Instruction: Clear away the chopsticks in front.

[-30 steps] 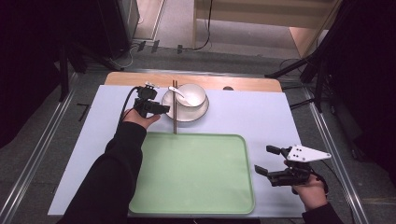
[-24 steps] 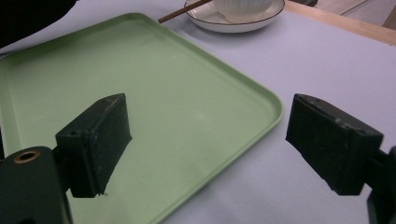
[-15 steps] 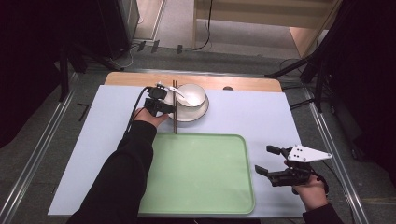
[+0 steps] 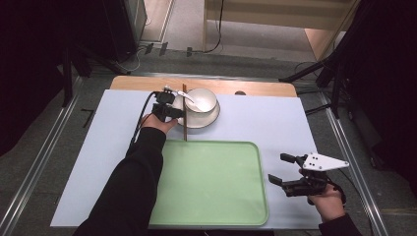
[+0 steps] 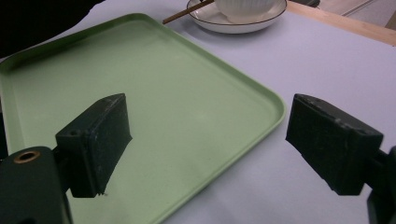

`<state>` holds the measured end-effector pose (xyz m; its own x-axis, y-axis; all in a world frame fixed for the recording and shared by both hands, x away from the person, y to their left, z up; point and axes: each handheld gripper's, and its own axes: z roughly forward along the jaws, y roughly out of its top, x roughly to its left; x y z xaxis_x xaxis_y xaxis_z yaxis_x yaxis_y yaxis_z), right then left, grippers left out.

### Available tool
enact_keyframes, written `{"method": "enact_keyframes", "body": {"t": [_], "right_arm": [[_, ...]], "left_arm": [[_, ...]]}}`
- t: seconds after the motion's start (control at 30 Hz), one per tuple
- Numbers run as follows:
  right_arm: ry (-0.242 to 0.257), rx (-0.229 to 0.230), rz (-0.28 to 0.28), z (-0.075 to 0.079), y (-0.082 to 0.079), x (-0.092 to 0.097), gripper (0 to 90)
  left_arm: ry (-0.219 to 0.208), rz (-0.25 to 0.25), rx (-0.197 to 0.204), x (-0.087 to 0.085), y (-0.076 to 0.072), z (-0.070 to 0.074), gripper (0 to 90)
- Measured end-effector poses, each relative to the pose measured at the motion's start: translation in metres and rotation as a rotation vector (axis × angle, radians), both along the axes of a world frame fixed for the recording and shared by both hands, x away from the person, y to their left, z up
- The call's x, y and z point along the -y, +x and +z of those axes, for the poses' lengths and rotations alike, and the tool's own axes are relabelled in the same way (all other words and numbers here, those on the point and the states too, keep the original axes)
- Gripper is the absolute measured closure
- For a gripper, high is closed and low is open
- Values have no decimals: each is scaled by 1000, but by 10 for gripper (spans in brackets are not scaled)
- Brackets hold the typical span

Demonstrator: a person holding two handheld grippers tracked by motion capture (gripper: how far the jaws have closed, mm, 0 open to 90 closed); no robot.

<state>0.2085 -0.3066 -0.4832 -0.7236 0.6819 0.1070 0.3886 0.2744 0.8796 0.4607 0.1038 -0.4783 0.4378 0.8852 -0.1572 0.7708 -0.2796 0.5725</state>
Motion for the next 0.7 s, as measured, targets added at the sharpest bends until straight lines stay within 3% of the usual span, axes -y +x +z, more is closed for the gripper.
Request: {"method": "enact_keyframes", "body": {"t": [0.33,0.43,0.7], "right_arm": [[-4,0,3,0,0,-1,142],[-5,0,5,0,0,-1,142],[-6,-3,4,0,-1,-1,142]], "left_arm": [[32,-21,-5,5,-3,0,585],[1,-19,-7,5,-4,1,592],[8,9,-19,2,1,-4,619]]}}
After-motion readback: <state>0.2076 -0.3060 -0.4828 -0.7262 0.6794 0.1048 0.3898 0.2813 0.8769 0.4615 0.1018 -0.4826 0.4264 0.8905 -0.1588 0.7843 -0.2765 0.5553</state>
